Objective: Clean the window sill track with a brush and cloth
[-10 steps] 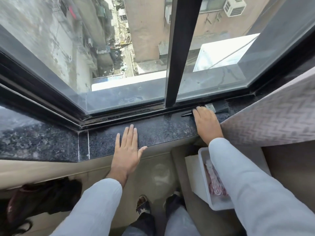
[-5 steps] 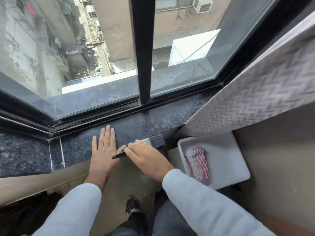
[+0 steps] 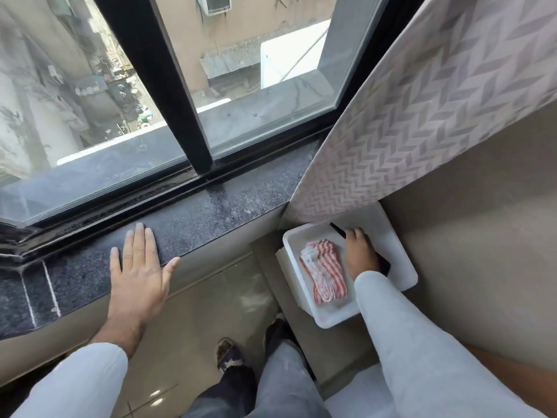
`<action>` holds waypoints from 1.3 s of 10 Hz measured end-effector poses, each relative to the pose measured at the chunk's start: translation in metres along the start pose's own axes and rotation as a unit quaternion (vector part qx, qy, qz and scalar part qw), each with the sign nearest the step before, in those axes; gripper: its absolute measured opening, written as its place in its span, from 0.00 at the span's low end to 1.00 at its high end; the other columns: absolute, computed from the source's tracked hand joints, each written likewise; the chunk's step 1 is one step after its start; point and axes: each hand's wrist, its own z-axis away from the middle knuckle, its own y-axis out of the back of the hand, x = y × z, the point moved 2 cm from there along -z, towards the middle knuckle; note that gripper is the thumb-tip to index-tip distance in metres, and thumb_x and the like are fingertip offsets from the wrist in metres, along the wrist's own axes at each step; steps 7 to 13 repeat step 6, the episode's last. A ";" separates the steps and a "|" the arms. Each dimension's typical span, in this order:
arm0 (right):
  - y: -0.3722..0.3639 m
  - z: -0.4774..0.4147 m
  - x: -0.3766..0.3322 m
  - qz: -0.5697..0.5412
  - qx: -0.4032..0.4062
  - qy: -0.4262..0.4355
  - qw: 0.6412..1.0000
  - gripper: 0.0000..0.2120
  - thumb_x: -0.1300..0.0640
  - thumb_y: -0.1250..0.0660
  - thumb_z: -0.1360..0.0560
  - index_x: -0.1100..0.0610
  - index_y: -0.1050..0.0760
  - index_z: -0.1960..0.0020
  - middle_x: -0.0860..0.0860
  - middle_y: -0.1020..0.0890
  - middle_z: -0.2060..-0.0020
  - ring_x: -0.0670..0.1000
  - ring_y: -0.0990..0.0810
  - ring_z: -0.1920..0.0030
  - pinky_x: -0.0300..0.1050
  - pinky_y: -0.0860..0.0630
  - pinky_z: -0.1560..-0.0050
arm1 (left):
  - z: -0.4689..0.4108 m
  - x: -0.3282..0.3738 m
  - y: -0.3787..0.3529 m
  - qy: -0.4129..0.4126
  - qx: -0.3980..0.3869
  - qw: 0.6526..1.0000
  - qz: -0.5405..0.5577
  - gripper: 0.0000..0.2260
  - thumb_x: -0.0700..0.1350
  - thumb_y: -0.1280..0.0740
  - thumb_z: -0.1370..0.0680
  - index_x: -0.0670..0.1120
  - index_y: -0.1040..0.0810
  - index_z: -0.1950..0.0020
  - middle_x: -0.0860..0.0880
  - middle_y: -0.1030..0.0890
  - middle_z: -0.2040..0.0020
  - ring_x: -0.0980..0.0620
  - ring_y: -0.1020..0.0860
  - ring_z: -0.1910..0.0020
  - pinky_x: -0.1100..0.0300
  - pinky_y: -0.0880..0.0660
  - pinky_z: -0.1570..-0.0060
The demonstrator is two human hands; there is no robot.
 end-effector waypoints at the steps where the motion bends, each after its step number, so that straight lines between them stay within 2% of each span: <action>1: -0.010 -0.008 -0.002 0.010 -0.006 -0.009 1.000 0.19 0.68 0.46 0.17 0.64 0.30 0.29 0.62 0.27 0.29 0.63 0.26 0.29 0.56 0.26 0.31 | 0.000 -0.001 0.001 0.006 -0.004 1.000 -0.008 0.37 0.63 0.54 0.18 0.38 0.47 0.18 0.38 0.46 0.16 0.39 0.48 0.17 0.38 0.51 0.20; 3: -0.004 -0.008 -0.014 -0.018 0.005 -0.029 0.999 0.19 0.65 0.41 0.18 0.64 0.29 0.27 0.62 0.25 0.29 0.64 0.29 0.27 0.57 0.29 0.29 | -0.006 -0.002 0.010 0.015 -0.029 0.999 -0.017 0.37 0.64 0.55 0.18 0.39 0.50 0.17 0.40 0.49 0.15 0.41 0.50 0.16 0.41 0.55 0.20; 4: 0.015 0.006 -0.042 -0.029 0.035 0.040 0.998 0.20 0.65 0.38 0.21 0.62 0.25 0.31 0.60 0.21 0.33 0.64 0.25 0.29 0.60 0.26 0.34 | -0.006 -0.005 0.013 0.015 -0.048 0.999 -0.006 0.37 0.64 0.54 0.18 0.39 0.51 0.16 0.41 0.50 0.15 0.41 0.52 0.16 0.39 0.54 0.20; 5: 0.034 0.022 -0.083 -0.010 0.074 0.167 0.983 0.18 0.64 0.37 0.21 0.61 0.23 0.32 0.59 0.18 0.35 0.64 0.21 0.32 0.59 0.22 0.36 | -0.008 -0.006 0.026 0.030 -0.085 0.996 0.008 0.38 0.64 0.55 0.18 0.40 0.51 0.16 0.41 0.51 0.15 0.41 0.52 0.16 0.39 0.52 0.19; 6: 0.065 0.039 -0.137 0.039 0.131 0.324 0.936 0.26 0.54 0.33 0.19 0.62 0.29 0.23 0.60 0.23 0.26 0.61 0.25 0.23 0.57 0.25 0.26 | -0.011 0.001 0.050 -0.024 -0.068 0.995 0.063 0.41 0.66 0.56 0.20 0.36 0.43 0.19 0.36 0.42 0.17 0.38 0.43 0.18 0.41 0.44 0.19; 13: 0.065 0.039 -0.137 0.039 0.131 0.324 0.936 0.26 0.54 0.33 0.19 0.62 0.29 0.23 0.60 0.23 0.26 0.61 0.25 0.23 0.57 0.25 0.26 | -0.011 0.001 0.050 -0.024 -0.068 0.995 0.063 0.41 0.66 0.56 0.20 0.36 0.43 0.19 0.36 0.42 0.17 0.38 0.43 0.18 0.41 0.44 0.19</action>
